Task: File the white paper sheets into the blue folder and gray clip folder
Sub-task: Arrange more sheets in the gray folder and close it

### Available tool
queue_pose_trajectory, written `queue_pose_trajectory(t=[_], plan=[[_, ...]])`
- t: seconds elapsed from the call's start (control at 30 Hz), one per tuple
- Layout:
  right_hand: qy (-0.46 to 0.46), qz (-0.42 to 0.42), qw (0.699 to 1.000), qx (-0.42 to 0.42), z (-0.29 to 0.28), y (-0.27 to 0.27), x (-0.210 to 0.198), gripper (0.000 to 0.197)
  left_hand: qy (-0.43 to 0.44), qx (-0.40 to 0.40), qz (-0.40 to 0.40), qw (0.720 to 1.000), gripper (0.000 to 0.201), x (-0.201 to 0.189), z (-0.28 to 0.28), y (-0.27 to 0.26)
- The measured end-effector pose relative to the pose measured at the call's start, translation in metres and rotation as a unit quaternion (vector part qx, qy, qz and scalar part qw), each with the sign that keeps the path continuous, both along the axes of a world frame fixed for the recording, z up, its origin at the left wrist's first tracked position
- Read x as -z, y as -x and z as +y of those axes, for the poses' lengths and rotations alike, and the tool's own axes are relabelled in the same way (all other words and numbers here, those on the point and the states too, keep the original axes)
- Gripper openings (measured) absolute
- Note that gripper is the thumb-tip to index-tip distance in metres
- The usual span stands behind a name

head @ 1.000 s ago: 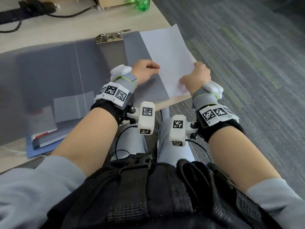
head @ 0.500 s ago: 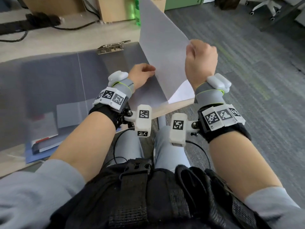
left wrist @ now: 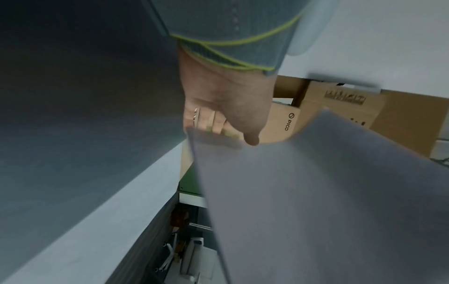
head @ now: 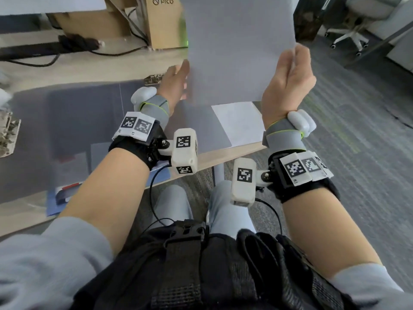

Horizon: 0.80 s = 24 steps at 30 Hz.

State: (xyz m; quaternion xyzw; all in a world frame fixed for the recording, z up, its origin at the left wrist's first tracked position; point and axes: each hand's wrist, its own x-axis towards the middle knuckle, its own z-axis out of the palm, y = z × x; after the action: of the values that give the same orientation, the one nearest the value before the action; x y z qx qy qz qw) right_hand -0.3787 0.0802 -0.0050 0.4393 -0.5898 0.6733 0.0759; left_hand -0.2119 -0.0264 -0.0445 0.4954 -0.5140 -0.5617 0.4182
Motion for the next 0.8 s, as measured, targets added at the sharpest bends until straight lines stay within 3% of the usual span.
queue_pose_trajectory(t=[0.1,0.23,0.37,0.43,0.5,0.7,0.8], plan=[[0.001,-0.013,1.000,-0.024,-0.002,-0.007,-0.005,0.020,0.019,-0.018,0.005,1.000,0.039,-0.009,0.001,-0.009],[-0.073,-0.077,0.988,-0.116,-0.007,-0.016,0.011,0.026,0.088,-0.116,0.031,0.989,0.024,-0.013,0.001,-0.026],[-0.232,-0.122,0.942,-0.211,-0.014,-0.026,0.033,0.010,0.088,-0.132,0.020,0.987,0.027,-0.009,0.007,-0.055],[-0.267,-0.151,0.917,-0.257,-0.019,-0.033,0.036,0.024,0.095,-0.127,0.002,0.987,0.034,-0.007,0.012,-0.067],[-0.261,-0.200,0.896,-0.297,-0.022,-0.041,0.032,0.030,0.101,-0.114,-0.016,0.988,0.037,-0.008,0.018,-0.075],[-0.215,-0.255,0.877,-0.345,-0.035,-0.058,0.019,0.012,0.082,-0.114,-0.007,0.990,0.016,-0.024,0.024,-0.101],[-0.214,-0.267,0.875,-0.343,-0.035,-0.062,0.016,0.024,0.098,-0.097,0.003,0.990,0.017,-0.033,0.028,-0.103]])
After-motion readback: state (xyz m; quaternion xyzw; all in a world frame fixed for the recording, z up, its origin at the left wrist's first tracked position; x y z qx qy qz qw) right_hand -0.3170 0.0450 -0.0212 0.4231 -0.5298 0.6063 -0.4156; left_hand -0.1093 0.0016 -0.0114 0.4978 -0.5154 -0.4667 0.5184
